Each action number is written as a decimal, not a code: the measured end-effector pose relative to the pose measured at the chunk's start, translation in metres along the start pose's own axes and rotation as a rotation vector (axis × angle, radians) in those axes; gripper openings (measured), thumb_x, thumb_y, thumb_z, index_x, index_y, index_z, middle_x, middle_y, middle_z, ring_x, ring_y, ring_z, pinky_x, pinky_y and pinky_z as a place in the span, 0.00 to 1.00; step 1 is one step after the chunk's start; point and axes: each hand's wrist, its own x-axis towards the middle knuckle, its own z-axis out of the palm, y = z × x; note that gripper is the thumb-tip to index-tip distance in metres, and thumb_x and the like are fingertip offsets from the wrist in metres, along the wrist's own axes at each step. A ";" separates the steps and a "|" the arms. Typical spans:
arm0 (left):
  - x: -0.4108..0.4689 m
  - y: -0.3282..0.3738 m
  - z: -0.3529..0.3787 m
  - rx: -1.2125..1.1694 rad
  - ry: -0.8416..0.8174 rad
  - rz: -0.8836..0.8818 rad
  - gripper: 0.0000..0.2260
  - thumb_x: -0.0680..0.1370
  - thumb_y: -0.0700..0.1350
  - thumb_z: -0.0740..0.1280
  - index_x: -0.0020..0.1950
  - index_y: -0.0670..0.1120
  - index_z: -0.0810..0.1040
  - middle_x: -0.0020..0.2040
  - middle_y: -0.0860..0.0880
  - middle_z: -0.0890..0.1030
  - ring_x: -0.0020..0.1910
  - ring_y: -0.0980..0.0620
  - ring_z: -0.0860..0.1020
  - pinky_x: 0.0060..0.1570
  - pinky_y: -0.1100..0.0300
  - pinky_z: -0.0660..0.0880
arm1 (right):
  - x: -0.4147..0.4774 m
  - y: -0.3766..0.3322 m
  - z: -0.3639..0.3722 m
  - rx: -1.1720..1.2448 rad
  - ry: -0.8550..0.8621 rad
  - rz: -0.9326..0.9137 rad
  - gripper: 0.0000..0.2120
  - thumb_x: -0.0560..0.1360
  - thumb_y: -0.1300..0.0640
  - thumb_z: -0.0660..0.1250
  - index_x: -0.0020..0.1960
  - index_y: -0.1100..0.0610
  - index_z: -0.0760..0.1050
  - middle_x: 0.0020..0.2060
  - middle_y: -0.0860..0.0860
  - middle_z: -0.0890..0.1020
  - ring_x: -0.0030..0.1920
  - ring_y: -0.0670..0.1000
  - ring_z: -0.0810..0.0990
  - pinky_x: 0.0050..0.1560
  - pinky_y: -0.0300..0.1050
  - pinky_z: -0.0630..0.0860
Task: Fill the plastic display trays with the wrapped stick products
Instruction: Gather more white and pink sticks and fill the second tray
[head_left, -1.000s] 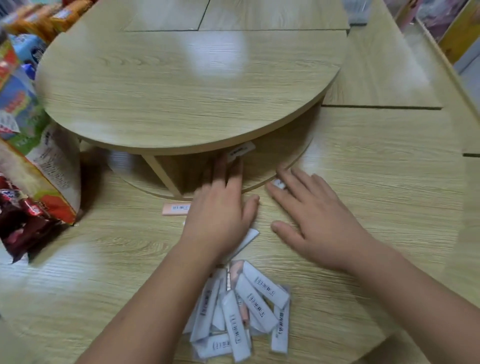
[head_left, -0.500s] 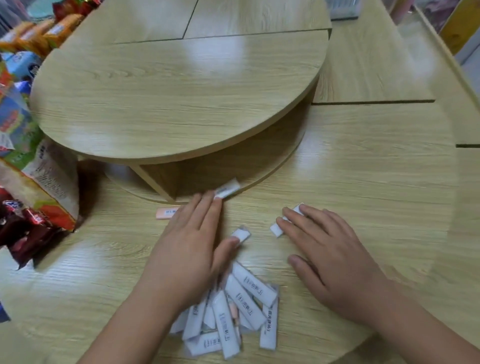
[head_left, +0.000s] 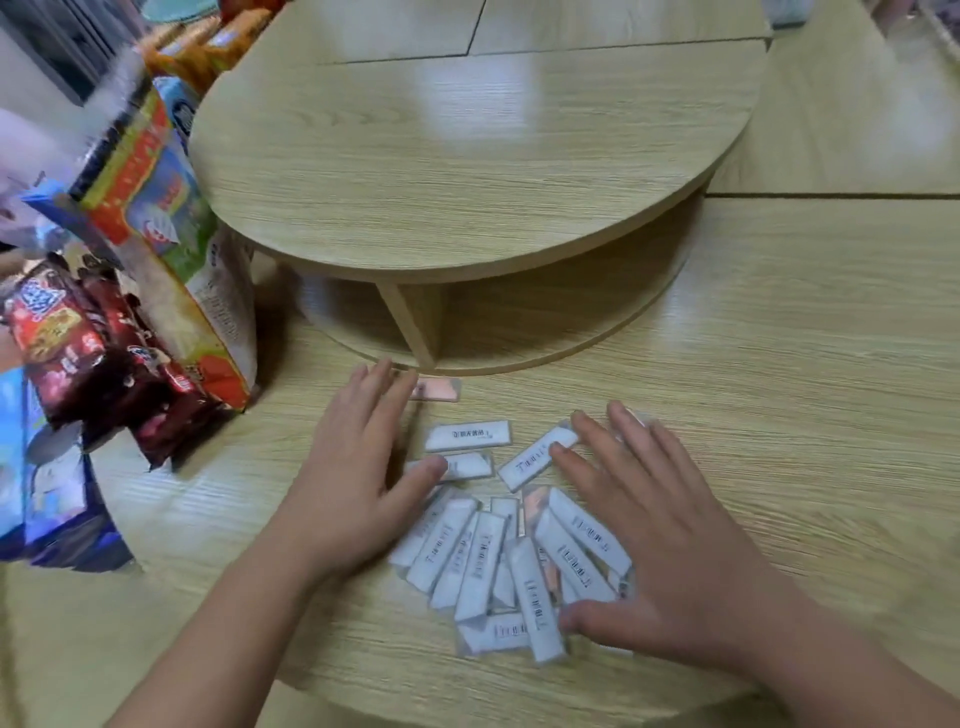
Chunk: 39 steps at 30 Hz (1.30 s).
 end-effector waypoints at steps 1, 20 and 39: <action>0.004 -0.002 0.002 0.004 -0.023 0.029 0.38 0.75 0.69 0.52 0.81 0.53 0.53 0.81 0.55 0.46 0.80 0.54 0.42 0.79 0.47 0.48 | 0.004 -0.002 0.000 -0.011 -0.013 0.002 0.54 0.66 0.17 0.51 0.81 0.49 0.50 0.81 0.52 0.49 0.80 0.57 0.42 0.74 0.61 0.46; -0.054 0.044 0.039 -0.078 0.111 -0.059 0.36 0.73 0.63 0.62 0.77 0.45 0.63 0.73 0.51 0.66 0.74 0.52 0.62 0.73 0.46 0.62 | 0.023 -0.044 0.009 0.059 -0.012 0.201 0.51 0.66 0.21 0.51 0.81 0.46 0.47 0.80 0.49 0.43 0.78 0.51 0.34 0.78 0.59 0.41; -0.041 0.047 0.035 0.062 0.004 -0.153 0.42 0.72 0.72 0.54 0.81 0.52 0.53 0.78 0.53 0.59 0.76 0.50 0.55 0.72 0.49 0.56 | 0.012 -0.034 0.008 0.087 0.035 0.279 0.50 0.67 0.21 0.52 0.80 0.45 0.43 0.80 0.47 0.41 0.78 0.49 0.34 0.78 0.56 0.43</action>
